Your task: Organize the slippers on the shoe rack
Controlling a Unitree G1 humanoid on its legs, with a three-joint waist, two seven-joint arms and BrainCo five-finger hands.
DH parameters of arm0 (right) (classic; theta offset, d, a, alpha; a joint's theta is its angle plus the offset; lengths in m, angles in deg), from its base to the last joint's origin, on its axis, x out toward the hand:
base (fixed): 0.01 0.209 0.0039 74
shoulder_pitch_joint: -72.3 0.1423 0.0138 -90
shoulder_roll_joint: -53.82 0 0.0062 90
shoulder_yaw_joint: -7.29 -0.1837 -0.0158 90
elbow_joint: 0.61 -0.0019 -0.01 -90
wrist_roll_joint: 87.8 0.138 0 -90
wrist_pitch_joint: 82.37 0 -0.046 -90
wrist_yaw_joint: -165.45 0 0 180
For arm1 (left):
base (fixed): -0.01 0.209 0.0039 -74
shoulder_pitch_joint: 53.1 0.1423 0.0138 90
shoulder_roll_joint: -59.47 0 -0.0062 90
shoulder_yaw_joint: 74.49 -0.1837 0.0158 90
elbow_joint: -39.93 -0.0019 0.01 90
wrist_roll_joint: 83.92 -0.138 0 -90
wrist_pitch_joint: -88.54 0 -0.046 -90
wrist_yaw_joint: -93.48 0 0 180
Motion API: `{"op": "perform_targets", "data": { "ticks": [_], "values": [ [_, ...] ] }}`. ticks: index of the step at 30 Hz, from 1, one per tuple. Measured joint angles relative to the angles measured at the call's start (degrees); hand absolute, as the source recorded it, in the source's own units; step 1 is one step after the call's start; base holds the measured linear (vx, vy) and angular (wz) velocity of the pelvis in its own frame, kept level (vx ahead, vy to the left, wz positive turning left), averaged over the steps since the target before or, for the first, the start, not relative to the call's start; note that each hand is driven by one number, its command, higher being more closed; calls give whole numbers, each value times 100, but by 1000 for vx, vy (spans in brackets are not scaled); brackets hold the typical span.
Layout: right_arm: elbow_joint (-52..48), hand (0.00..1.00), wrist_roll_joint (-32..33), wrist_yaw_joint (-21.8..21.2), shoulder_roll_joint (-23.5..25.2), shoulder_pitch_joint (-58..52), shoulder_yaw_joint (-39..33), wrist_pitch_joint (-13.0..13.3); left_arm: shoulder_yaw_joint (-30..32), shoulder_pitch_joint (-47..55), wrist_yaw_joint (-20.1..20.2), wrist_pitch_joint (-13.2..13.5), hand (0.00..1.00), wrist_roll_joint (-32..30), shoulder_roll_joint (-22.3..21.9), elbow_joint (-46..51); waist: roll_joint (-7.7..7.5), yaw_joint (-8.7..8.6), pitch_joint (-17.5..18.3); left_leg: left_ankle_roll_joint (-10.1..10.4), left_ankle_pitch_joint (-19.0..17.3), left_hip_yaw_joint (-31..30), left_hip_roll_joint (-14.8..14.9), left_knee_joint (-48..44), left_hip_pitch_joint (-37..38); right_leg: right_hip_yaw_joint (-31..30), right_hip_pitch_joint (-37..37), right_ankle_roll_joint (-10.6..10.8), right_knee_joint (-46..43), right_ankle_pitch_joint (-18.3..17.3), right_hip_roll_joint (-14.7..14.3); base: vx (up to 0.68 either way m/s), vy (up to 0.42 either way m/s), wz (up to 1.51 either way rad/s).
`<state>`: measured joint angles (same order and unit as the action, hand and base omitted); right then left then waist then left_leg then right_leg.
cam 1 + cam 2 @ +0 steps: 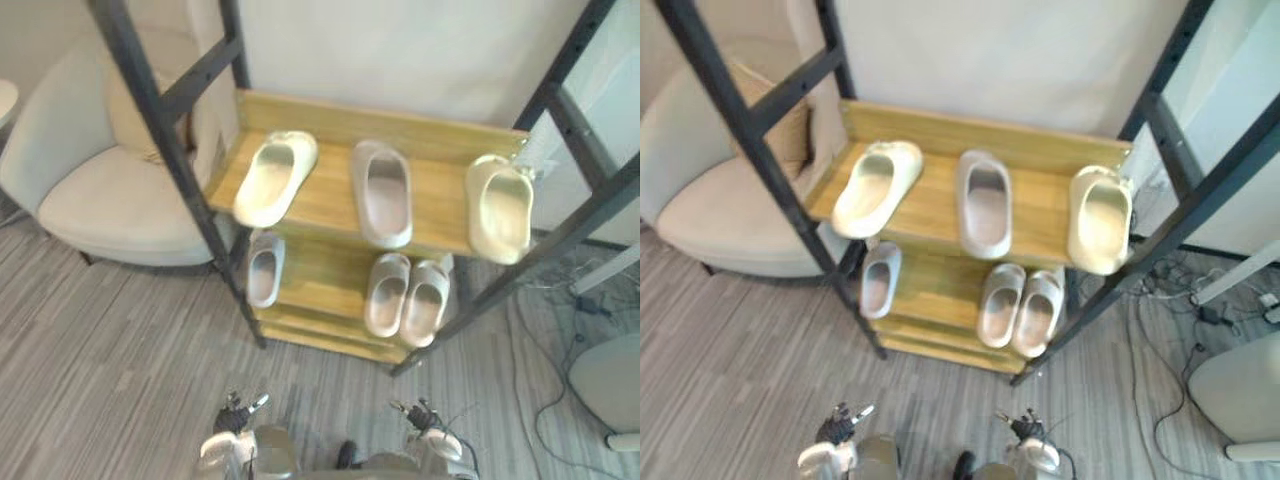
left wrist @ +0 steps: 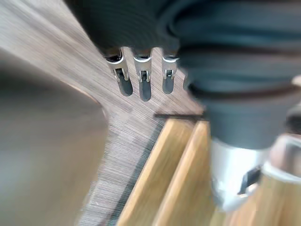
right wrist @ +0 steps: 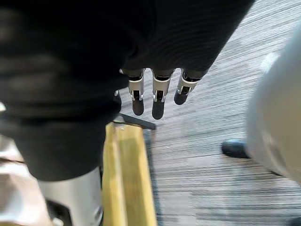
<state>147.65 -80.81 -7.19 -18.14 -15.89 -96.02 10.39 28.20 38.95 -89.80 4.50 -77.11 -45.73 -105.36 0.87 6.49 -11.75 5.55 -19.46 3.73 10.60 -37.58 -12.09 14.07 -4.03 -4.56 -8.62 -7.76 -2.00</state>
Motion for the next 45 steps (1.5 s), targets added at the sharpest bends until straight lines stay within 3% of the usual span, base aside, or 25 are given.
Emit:
{"op": "perform_targets", "data": {
  "ticks": [1, 2, 4, 6, 15, 24, 26, 31, 35, 39, 45],
  "values": [
    [3, 0, 0, 0, 2, -20, 3, -3, -83, -31, -1, -2, 0, -2, 17, -30, 22, 0, 8, -11, 264, -141, -126, 784, 9, -56, -47, 81, -9, -47, 32, 241, 155, -33],
    [21, 0, -1, 0, -32, -90, 0, -4, -124, -50, 1, -3, 0, 5, 6, -129, 40, 7, 34, -8, 894, -329, -284, 1248, 90, -187, -99, 234, -17, -137, 42, 271, 187, -29],
    [28, 0, -5, -3, 39, -124, 25, -6, -154, -61, 5, -5, 0, -6, 125, -234, -158, 10, 113, -73, 945, -238, -483, 1586, 309, -286, -124, 382, 0, -200, 247, 213, 138, -13],
    [29, 0, -6, -5, 57, -173, 23, -6, -170, -90, 6, -11, 0, -6, 169, -280, -239, 0, 149, -95, 950, -80, -613, 1673, 461, -356, -220, 458, 1, -219, 424, 209, 124, -11],
    [142, 0, -19, -3, -10, -267, 10, 12, -277, -86, 20, -12, 0, -65, 237, -509, -260, -37, 301, -297, 1161, 116, -826, 2459, 958, -632, -324, 654, 303, -45, 603, 52, 41, -13],
    [75, 0, -20, 81, -224, -332, 319, 12, -366, -53, 6, -15, 0, -178, 287, -664, -266, -100, 377, -346, 2119, 282, -1027, 4234, 1736, -1017, -202, 711, 478, 124, 682, -102, 12, -15],
    [-459, 0, -23, 183, -260, -514, 566, -4, -368, -20, -6, -14, 0, -226, 293, -659, -262, -100, 381, -364, 2190, 364, -1050, 4355, 1826, -1149, -175, 795, 482, 137, 692, -98, 54, -30],
    [-2696, 0, -268, 267, -397, -1066, 817, 15, -477, 97, -46, -11, 0, -231, 352, -587, -263, -297, 396, -439, 2135, 380, -1198, 4380, 1822, -1335, -130, 831, 483, 159, 778, -50, 92, -10],
    [-4475, 0, -554, 259, -474, -1601, 912, 76, -548, 165, -51, -10, 0, -250, 423, -580, -263, -320, 512, -532, 2071, 496, -1260, 4353, 1820, -1496, -70, 924, 485, 189, 815, 41, 64, -15],
    [-5699, 0, -715, 199, -440, -1943, 911, 189, -601, 192, -43, -1, 0, -413, 449, -546, -266, -346, 547, -542, 2069, 524, -1276, 4346, 1840, -1574, -71, 927, 496, 253, 814, 73, 9, -10],
    [-6576, 0, -939, 60, -450, -1952, 912, 472, -853, 194, -22, 87, 0, -453, 518, -551, -249, -345, 565, -588, 1932, 508, -1302, 4098, 1837, -1615, -195, 926, 591, 255, 820, 37, -17, -5]
  ]
}}
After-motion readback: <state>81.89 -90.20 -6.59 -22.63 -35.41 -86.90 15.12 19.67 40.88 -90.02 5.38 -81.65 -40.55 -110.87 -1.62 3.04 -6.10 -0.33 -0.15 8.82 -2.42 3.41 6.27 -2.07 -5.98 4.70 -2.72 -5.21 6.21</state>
